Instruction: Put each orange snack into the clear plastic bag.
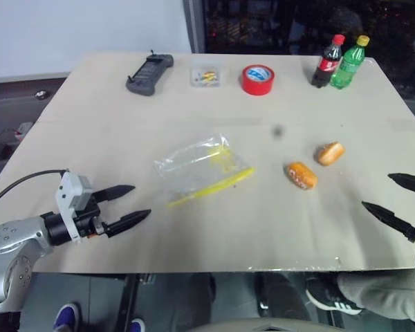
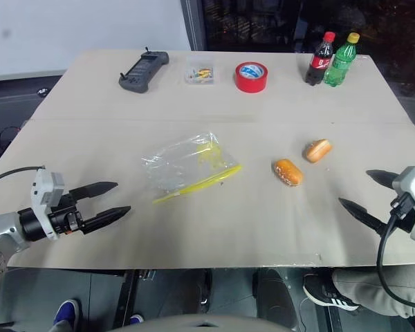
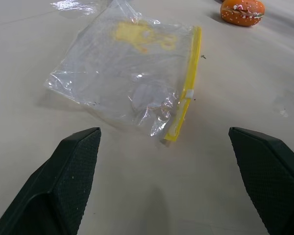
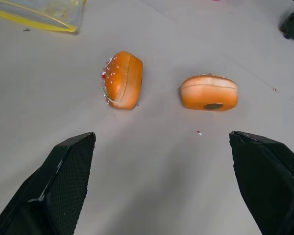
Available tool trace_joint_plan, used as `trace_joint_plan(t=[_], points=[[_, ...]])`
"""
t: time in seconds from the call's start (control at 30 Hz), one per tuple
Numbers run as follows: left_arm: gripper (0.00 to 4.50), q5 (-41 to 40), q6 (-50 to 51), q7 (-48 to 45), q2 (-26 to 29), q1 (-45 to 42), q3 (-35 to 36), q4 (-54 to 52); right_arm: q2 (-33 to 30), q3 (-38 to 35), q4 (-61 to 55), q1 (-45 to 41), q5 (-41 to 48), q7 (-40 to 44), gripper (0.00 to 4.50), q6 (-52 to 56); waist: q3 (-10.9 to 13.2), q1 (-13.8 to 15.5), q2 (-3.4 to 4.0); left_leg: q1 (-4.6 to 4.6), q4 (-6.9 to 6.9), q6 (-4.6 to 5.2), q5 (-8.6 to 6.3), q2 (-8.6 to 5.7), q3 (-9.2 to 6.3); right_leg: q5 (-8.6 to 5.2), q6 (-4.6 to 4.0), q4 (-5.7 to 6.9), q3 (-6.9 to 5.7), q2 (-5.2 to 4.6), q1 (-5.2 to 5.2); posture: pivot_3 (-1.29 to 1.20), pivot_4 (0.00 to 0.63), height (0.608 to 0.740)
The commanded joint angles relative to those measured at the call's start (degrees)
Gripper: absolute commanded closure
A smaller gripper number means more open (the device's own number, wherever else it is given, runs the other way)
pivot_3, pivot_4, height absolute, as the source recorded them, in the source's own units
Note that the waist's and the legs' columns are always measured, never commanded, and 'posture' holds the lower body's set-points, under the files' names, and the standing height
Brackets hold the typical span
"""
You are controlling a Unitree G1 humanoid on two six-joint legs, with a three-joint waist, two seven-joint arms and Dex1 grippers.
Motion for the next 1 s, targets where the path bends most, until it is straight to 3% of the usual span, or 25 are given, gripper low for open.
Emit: trace_joint_plan(t=[0.03, 0.4, 0.6, 0.8, 1.0], points=[[0.07, -0.6, -0.1, -0.1, 0.5, -0.6, 1.3, -0.7, -1.2, 0.1, -1.6, -1.2, 1.0, 0.1, 0.0, 0.5, 0.0, 0.0, 0.0, 0.0, 0.0, 0.0, 0.0, 0.0, 0.0, 0.0, 0.0, 0.0, 0.0, 0.0, 0.0, 0.0, 0.15, 0.74], [0.07, -0.6, 2.8, 7.8, -2.9, -5.5, 0.0, -2.1, 0.3, 4.5, -3.7, -7.6, 3.7, -2.9, 0.0, 1.6, 0.0, 0.0, -0.02, 0.01, 0.01, 0.0, 0.0, -0.01, 0.0, 0.01, 0.01, 0.02, 0.02, 0.02, 0.01, 0.0, 0.15, 0.74], [0.07, -6.3, 22.1, 22.8, -3.6, -10.0, 0.3, -4.7, 0.8, 12.1, -8.6, -11.0, 1.3, -6.1, 0.0, 1.1, 0.0, 0.0, -0.05, 0.0, 0.01, 0.01, 0.0, -0.01, -0.03, 0.05, 0.07, 0.05, 0.02, 0.06, 0.01, 0.0, 0.15, 0.74], [0.07, -15.9, 45.1, 25.2, -1.5, -14.5, -0.5, 0.8, 1.3, 25.2, -8.8, -16.9, -1.5, -2.8, 0.0, -3.9, 0.0, -0.3, -0.08, 0.05, 0.03, 0.01, 0.0, -0.01, -0.05, 0.14, 0.24, 0.12, 0.03, 0.1, 0.0, 0.0, 0.15, 0.74], [0.07, -15.2, 50.1, 26.1, -2.9, -19.3, -3.5, 7.3, 2.3, 30.5, -9.2, -18.5, -3.7, -3.0, 0.0, -5.9, -0.1, 0.1, -0.09, 0.04, 0.04, 0.0, 0.01, -0.08, -0.13, 0.19, 0.16, 0.17, 0.0, 0.06, 0.01, 0.0, 0.15, 0.74]])
